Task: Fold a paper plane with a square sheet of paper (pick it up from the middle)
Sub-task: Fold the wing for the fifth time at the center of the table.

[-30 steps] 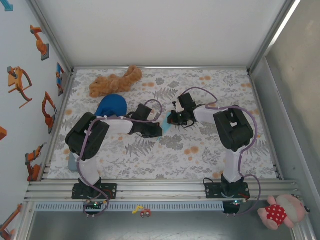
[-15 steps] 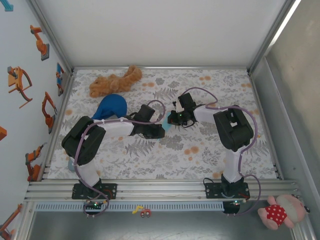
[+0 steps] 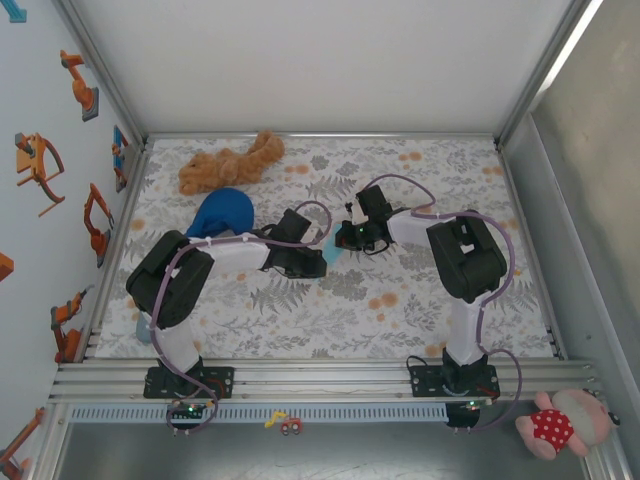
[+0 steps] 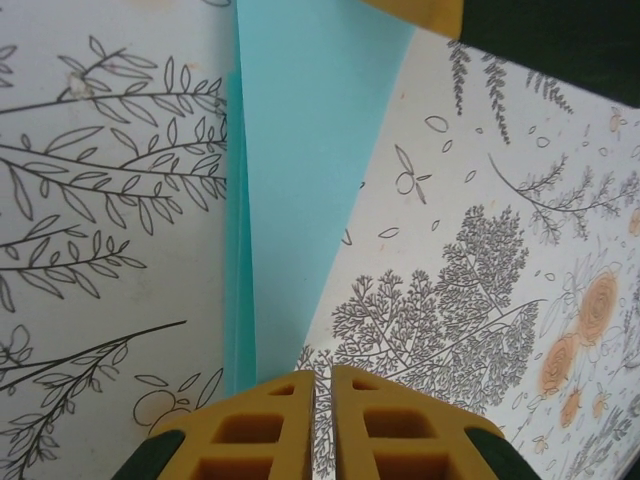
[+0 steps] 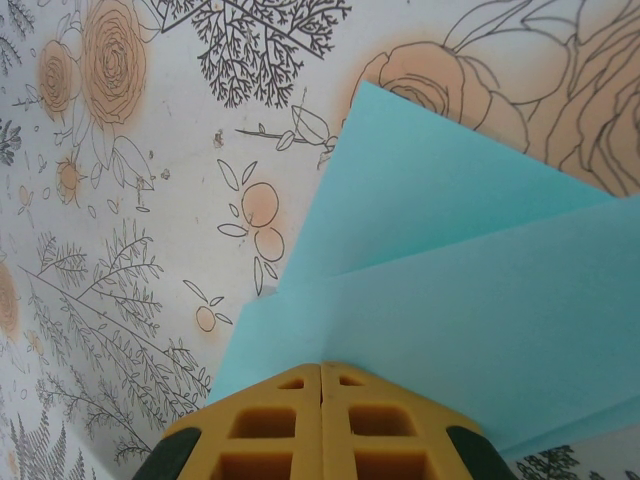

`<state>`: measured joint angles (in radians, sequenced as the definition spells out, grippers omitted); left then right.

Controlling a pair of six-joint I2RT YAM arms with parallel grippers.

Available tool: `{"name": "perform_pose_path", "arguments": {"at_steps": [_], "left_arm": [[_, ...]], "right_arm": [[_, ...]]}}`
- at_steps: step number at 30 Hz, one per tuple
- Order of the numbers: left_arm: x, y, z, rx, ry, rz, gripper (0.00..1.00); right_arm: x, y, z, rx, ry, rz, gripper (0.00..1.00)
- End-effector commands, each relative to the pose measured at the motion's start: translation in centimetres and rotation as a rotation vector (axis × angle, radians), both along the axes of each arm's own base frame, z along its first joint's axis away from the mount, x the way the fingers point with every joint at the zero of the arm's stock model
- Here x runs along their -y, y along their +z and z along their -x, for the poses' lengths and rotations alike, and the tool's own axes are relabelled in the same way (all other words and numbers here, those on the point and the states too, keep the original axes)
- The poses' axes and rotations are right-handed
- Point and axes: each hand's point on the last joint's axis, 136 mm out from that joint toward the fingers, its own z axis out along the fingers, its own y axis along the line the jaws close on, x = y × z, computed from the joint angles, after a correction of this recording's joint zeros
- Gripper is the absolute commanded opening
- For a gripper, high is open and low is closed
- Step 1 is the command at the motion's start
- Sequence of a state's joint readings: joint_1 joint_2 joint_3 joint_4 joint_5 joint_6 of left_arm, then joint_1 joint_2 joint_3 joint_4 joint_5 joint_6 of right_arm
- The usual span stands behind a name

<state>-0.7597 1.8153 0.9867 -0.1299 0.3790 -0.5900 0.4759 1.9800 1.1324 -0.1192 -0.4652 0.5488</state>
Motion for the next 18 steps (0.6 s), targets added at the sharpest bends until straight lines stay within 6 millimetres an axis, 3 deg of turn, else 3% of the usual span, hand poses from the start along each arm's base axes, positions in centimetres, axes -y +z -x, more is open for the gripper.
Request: {"name": "perform_pose_path", "arguments": {"at_steps": [1, 18], "left_arm": [[-0.26, -0.42, -0.03, 0.000, -0.014, -0.033, 0.13], [-1.23, -1.41, -0.11, -0.033, 0.013, -0.027, 0.11]], "right_arm": [[4.71, -7.51, 3.70, -0.186, -0.057, 0.243, 0.02], [5.02, -8.03, 4.07, -0.202, -0.055, 0.260, 0.01]]}}
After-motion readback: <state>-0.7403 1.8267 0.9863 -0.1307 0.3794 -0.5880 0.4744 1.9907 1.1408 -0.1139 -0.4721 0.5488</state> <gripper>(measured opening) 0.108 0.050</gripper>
